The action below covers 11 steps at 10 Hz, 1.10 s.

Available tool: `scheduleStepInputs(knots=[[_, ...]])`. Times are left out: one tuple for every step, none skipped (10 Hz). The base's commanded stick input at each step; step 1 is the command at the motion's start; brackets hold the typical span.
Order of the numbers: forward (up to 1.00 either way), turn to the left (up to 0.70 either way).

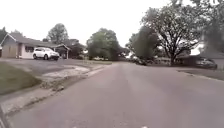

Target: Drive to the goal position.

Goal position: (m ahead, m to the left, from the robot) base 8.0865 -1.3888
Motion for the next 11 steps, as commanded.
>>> scheduleStepInputs(knots=[[0.7,0.0],[0.7,0.0],[0.7,0.0],[0.7,0.0],[0.7,0.0],[0.7,0.0],[0.7,0.0],[0.7,0.0],[0.7,0.0],[0.7,0.0],[0.7,0.0]])
